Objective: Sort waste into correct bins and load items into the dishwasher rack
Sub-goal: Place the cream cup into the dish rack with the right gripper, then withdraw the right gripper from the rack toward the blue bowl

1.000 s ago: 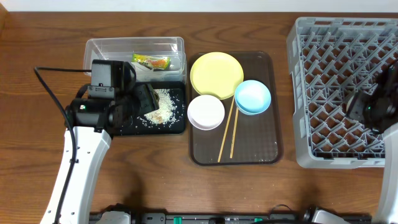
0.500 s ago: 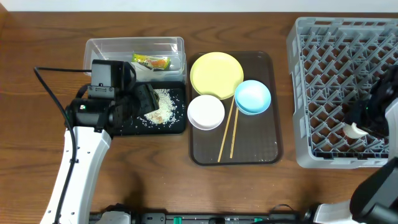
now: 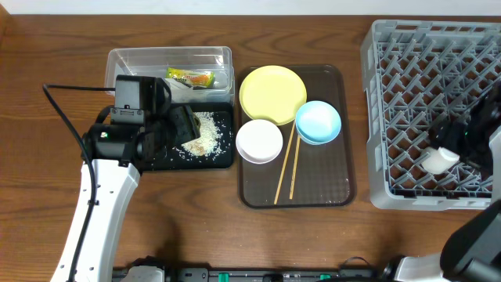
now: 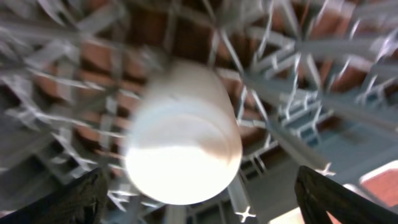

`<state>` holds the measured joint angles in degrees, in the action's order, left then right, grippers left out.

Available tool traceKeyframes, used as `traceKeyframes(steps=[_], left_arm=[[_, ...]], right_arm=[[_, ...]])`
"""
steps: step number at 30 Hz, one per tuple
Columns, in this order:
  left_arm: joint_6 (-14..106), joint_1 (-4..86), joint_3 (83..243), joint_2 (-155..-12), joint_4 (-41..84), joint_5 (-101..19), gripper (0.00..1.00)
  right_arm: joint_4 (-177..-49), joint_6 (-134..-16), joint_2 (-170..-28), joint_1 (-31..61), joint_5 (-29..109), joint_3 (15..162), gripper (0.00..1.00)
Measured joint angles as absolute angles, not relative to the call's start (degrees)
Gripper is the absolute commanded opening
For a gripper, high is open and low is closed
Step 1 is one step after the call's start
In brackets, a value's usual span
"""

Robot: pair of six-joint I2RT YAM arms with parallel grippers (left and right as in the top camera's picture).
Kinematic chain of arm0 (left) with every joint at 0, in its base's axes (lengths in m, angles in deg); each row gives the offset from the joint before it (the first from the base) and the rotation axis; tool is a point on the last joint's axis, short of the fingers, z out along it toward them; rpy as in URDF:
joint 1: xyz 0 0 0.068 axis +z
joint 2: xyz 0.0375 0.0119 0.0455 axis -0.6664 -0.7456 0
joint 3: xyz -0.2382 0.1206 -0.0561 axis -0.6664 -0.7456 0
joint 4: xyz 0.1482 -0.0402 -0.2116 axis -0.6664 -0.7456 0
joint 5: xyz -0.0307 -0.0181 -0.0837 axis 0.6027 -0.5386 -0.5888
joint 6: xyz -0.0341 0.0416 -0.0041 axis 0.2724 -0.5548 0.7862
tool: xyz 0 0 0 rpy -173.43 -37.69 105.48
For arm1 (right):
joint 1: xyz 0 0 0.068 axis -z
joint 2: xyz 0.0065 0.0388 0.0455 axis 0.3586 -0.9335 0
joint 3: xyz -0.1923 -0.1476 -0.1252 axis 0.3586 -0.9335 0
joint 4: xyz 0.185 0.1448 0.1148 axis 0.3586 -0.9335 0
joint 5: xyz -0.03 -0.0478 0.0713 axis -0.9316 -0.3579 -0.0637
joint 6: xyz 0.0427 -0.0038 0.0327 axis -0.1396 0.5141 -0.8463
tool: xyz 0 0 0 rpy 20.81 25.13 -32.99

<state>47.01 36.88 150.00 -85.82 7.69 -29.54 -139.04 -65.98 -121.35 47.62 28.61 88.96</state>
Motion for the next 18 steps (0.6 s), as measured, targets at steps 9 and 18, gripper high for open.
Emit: traceKeyframes(steps=[9,18], left_arm=[[47.0,36.9,150.0,-85.8,7.7,-29.5,0.66],[47.0,36.9,150.0,-85.8,7.1,-29.5,0.66]], right_arm=[[-130.2,-63.4,-112.3,38.5,46.4,91.8,0.65],[-126.3,-63.7,-120.2,20.8,45.8,91.8,0.41]])
